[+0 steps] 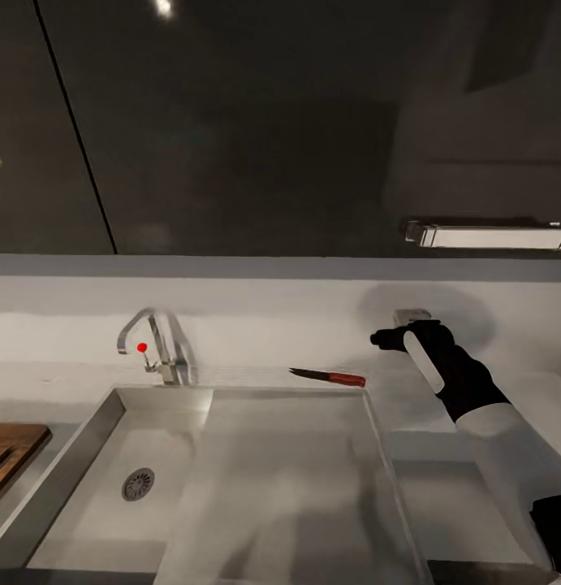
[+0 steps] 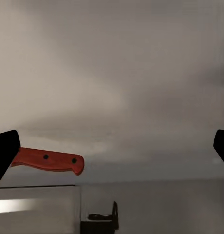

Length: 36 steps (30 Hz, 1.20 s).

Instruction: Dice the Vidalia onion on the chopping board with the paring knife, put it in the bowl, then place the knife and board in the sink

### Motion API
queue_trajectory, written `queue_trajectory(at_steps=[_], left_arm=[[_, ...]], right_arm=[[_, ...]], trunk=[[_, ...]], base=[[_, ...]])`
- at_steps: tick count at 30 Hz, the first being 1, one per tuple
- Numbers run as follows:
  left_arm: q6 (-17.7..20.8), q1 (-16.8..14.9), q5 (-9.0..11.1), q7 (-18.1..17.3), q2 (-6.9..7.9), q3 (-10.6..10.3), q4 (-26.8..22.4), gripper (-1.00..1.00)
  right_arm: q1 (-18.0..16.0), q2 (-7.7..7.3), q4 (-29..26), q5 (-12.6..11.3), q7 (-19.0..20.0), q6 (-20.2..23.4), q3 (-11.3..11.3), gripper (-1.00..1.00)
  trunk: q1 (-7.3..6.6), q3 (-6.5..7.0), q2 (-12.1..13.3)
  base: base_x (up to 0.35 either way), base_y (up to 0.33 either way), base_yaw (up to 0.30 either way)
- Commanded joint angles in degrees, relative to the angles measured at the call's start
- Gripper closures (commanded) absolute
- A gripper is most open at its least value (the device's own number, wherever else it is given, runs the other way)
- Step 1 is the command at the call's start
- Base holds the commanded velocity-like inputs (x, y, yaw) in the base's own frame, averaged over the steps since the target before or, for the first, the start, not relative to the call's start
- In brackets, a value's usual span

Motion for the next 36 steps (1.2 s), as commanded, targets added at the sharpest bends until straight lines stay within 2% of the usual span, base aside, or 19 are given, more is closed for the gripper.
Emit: queue_trajectory(at_steps=[1, 22, 36], left_arm=[[-0.28, -0.08, 0.15, 0.03, -0.06, -0.34, 0.20, -1.00], [-0.23, -0.08, 0.15, 0.03, -0.06, -0.34, 0.20, -1.00], [-0.20, -0.08, 0.12, 0.03, -0.15, -0.34, 0.20, -1.00]], right_arm=[[-0.07, -0.08, -0.02, -0.54, -0.55, 0.13, 0.23, -1.00], [-0.07, -0.06, 0.09, -0.25, -0.55, 0.13, 0.23, -1.00], [-0.05, -0.06, 1.23, -0.27, -0.55, 0.13, 0.23, -1.00]], trunk=[[0.05, -0.13, -0.13], [0.05, -0.13, -0.13], [0.05, -0.13, -0.13]], base=[[0.138, -0.102, 0.000], [0.158, -0.012, 0.000], [0.019, 0.000, 0.000]])
